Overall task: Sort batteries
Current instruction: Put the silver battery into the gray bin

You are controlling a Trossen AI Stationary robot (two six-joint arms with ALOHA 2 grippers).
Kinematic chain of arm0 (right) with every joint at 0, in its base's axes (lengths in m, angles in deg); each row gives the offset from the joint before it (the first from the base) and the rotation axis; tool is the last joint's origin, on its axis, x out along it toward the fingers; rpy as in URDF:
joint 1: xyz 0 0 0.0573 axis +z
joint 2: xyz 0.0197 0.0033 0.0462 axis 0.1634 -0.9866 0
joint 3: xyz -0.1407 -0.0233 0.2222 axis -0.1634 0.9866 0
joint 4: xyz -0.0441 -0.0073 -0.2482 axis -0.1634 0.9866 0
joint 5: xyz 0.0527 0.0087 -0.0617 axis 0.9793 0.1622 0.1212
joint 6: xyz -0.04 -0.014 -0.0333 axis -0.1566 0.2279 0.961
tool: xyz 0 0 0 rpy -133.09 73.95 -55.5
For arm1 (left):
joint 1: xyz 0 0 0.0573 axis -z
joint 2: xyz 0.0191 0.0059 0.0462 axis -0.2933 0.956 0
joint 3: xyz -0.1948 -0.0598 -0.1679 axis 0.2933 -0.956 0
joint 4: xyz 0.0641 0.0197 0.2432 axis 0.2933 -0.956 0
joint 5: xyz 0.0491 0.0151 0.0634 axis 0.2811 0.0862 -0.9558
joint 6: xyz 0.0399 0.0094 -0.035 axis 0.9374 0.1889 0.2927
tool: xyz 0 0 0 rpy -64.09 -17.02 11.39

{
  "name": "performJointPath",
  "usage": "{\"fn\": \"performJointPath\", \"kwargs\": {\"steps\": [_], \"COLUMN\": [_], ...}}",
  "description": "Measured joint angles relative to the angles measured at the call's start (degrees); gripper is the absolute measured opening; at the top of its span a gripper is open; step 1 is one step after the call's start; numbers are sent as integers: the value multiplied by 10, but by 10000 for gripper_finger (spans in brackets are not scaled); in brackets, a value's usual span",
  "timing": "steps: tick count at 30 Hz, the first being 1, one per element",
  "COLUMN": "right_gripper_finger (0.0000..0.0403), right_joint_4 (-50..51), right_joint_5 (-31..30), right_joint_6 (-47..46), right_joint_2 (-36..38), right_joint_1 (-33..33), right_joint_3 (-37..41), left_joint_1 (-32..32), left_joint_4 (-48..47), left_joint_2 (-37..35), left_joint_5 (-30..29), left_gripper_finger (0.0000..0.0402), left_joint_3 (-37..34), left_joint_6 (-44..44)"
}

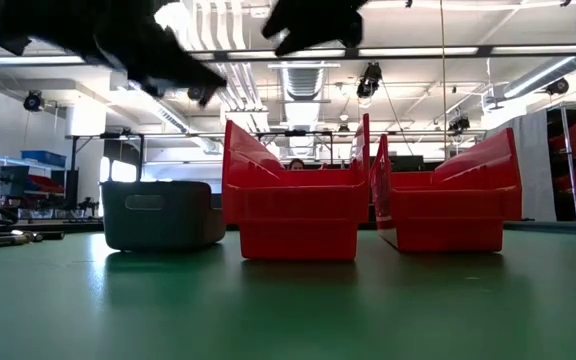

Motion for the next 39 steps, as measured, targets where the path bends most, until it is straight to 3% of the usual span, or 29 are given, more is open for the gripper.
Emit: {"fn": "performJointPath", "kwargs": {"steps": [5,10,21,29,35,39], "right_gripper_finger": [187,176,156,151,148,142], "right_joint_4": [62,95,152,347,641,595], "right_joint_5": [-12,-12,-5,18,-19,9], "right_joint_6": [-52,-96,-173,-215,-305,-289], "right_joint_2": [0,-2,0,13,18,56], "right_joint_1": [16,31,62,98,101,102], "right_joint_3": [0,0,0,-70,-150,-106], "left_joint_1": [-34,-34,-51,-78,-95,-104], "left_joint_4": [-231,-302,-366,-359,-345,-330], "left_joint_2": [19,59,164,186,218,233], "left_joint_5": [28,78,107,172,188,190], "left_gripper_finger": [11,11,11,11,11,12], "left_joint_3": [48,83,141,128,122,126], "left_joint_6": [-120,-175,-183,-185,-179,-169]}}
